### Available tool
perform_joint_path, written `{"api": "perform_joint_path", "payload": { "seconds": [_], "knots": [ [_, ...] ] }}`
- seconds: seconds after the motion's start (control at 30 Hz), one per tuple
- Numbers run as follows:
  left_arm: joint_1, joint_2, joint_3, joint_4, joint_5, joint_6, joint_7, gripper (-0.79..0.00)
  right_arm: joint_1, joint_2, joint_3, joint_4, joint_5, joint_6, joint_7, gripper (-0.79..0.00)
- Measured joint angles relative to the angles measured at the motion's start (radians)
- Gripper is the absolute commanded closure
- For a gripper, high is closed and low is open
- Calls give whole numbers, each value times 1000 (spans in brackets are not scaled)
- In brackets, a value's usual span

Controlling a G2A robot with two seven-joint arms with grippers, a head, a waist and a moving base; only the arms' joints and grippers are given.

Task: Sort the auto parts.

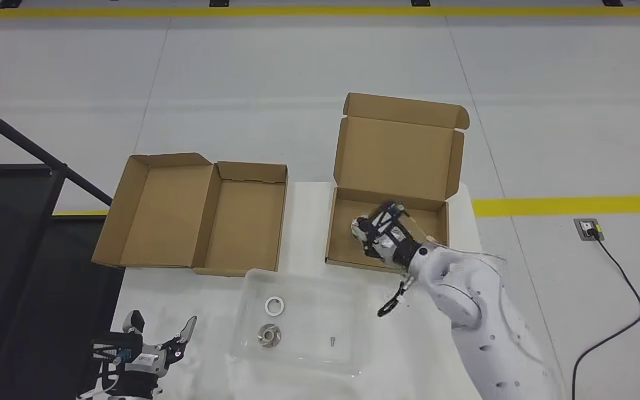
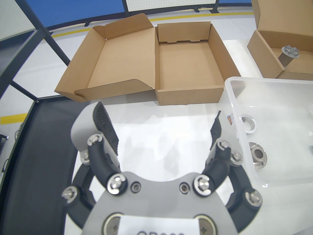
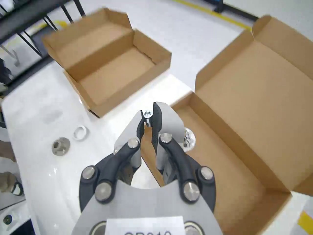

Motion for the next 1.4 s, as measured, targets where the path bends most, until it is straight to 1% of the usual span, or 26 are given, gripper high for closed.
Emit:
{"api": "perform_joint_path", "payload": {
  "seconds": [0.03, 0.17, 0.27, 0.33, 0.5, 0.73, 0.9, 1.03, 1.2, 1.23, 1.27, 1.33, 1.4],
  "knots": [
    [0, 0, 0, 0, 0, 0, 0, -785, 14, -1, -13, 6, -21, 28, 67, 0],
    [0, 0, 0, 0, 0, 0, 0, -785, 79, -2, -29, 82, -24, 71, 246, 0],
    [0, 0, 0, 0, 0, 0, 0, -785, 137, -6, -61, 166, -30, 86, 334, 0],
    [0, 0, 0, 0, 0, 0, 0, -785, 165, -11, -88, 214, -39, 102, 356, 0],
    [0, 0, 0, 0, 0, 0, 0, -785, 230, -28, -164, 356, -72, 155, 367, 0],
    [0, 0, 0, 0, 0, 0, 0, -785, 306, -60, -262, 535, -93, 234, 336, 0],
    [0, 0, 0, 0, 0, 0, 0, -785, 354, -76, -287, 644, -78, 250, 294, 0],
    [0, 0, 0, 0, 0, 0, 0, -785, 380, -86, -306, 706, -94, 288, 277, 0],
    [0, 0, 0, 0, 0, 0, 0, -785, 417, -99, -317, 777, -78, 288, 264, 0],
    [0, 0, 0, 0, 0, 0, 0, -785, 422, -101, -319, 787, -75, 287, 261, -102],
    [0, 0, 0, 0, 0, 0, 0, -785, 428, -103, -321, 798, -72, 287, 258, -274],
    [0, 0, 0, 0, 0, 0, 0, -785, 437, -106, -324, 815, -69, 286, 256, -320],
    [0, 0, 0, 0, 0, 0, 0, -785, 446, -110, -327, 830, -65, 287, 254, -311]
  ]
}}
